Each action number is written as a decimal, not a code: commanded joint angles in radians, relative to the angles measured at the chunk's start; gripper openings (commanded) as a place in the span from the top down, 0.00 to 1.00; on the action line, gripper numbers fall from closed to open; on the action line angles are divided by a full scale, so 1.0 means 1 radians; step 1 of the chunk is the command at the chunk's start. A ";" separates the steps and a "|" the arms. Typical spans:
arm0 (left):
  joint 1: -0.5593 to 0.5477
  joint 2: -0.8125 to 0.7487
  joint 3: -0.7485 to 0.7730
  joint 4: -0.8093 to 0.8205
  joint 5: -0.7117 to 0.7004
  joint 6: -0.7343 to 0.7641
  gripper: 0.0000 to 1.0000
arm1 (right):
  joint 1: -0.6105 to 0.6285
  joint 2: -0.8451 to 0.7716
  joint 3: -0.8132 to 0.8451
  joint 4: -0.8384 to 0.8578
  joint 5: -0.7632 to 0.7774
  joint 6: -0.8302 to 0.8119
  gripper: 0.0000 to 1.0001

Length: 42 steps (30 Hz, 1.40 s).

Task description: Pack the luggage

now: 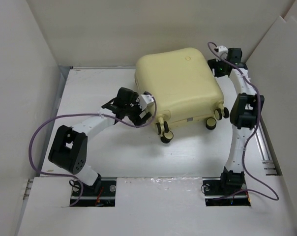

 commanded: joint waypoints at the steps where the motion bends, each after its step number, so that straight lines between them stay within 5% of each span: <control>1: -0.104 0.018 0.045 0.057 -0.075 0.028 0.01 | 0.305 0.085 0.164 -0.132 -0.484 0.030 0.22; 9: -0.164 -0.057 0.111 -0.159 -0.089 0.078 0.01 | 0.404 0.076 0.093 0.124 -0.623 0.199 0.22; 12: -0.164 -0.155 0.111 -0.235 -0.179 0.190 0.01 | 0.404 0.090 0.186 0.111 -0.614 0.257 0.22; 17: -0.173 -0.333 0.153 -0.406 -0.256 0.475 0.01 | 0.306 -0.002 0.099 0.138 -0.422 0.372 0.20; 20: -0.199 -0.393 0.257 -0.500 -0.173 0.600 0.01 | 0.220 -0.134 -0.037 0.169 -0.339 0.397 0.18; 28: -0.581 -0.274 0.426 -0.748 -0.195 0.784 0.01 | 0.069 -0.426 -0.218 0.033 -0.058 0.328 0.15; 32: -0.727 -0.195 0.454 -0.911 -0.190 0.885 0.01 | 0.042 -0.571 -0.417 -0.043 0.050 0.293 0.15; 35: -0.738 -0.174 0.467 -1.003 -0.169 0.947 0.01 | 0.011 -0.744 -0.664 -0.012 0.086 0.331 0.15; 42: -0.749 -0.103 0.385 -0.779 -0.283 0.880 0.01 | 0.009 -1.068 -1.073 0.126 0.077 0.416 0.15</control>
